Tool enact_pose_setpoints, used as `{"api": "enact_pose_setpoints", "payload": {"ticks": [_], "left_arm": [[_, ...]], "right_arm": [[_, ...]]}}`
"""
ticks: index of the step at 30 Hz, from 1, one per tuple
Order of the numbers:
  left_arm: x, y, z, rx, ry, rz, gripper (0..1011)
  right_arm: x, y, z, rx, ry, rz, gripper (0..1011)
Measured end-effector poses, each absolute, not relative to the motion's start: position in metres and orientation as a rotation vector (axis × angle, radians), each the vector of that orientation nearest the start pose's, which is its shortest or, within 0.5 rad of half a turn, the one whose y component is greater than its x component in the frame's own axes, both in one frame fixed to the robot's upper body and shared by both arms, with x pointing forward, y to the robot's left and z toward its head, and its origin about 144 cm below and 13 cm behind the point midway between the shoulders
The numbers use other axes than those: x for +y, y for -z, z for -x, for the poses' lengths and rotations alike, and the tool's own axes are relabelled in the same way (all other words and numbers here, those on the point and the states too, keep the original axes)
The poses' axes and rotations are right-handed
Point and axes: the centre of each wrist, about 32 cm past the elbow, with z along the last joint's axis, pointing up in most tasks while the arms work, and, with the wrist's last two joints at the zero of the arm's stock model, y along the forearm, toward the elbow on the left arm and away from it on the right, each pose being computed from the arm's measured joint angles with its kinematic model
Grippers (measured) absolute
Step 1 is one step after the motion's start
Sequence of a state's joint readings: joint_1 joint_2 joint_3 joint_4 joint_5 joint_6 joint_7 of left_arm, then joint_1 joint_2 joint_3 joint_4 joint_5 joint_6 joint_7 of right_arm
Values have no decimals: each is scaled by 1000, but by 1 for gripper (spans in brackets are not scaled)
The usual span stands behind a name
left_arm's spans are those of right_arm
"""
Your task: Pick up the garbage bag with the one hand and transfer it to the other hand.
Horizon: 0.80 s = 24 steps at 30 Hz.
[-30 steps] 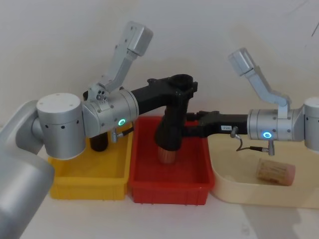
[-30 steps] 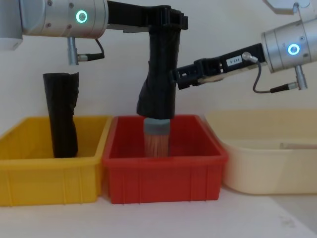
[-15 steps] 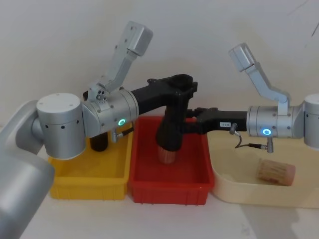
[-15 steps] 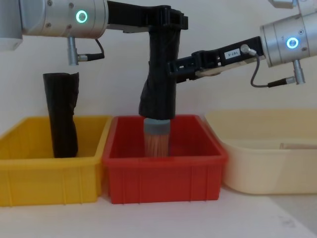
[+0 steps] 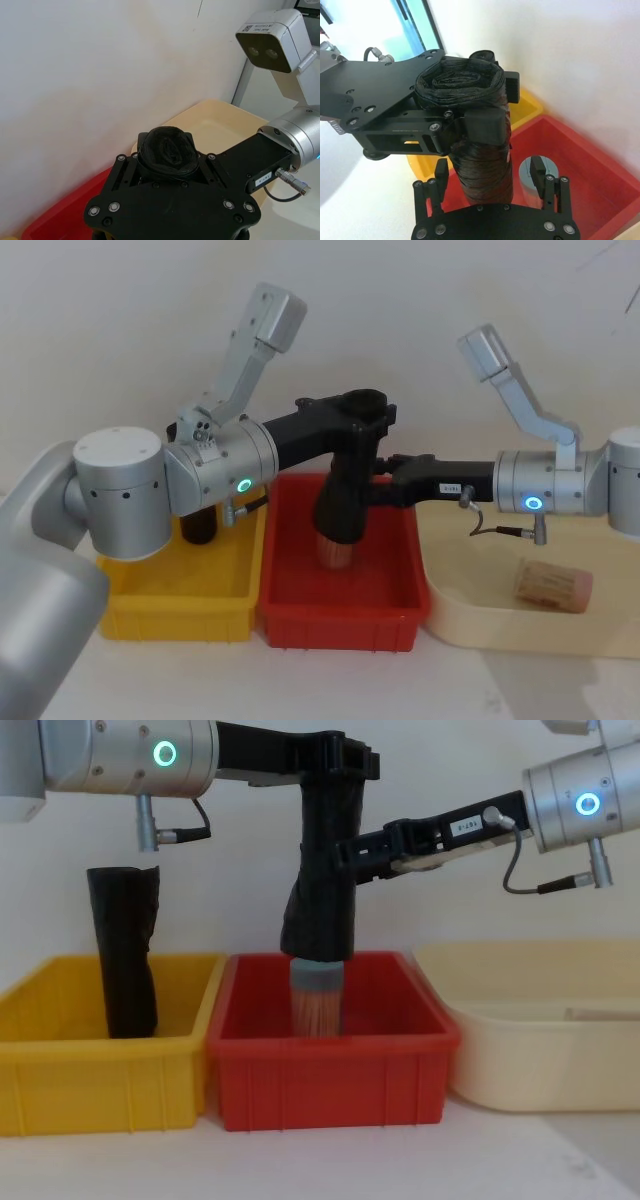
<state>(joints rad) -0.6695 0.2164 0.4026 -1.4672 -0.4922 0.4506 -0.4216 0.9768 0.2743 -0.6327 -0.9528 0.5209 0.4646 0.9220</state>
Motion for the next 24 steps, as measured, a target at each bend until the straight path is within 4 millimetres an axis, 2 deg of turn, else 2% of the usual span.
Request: {"api": "enact_pose_setpoints", "payload": {"ticks": [15, 24], "left_arm": [[173, -1347, -585, 34, -726, 15, 379], [173, -1347, -585, 34, -726, 15, 379]], "right_arm": [[-201, -1329, -679, 194, 371, 274, 996], [-199, -1329, -682, 192, 369, 278, 801]]}}
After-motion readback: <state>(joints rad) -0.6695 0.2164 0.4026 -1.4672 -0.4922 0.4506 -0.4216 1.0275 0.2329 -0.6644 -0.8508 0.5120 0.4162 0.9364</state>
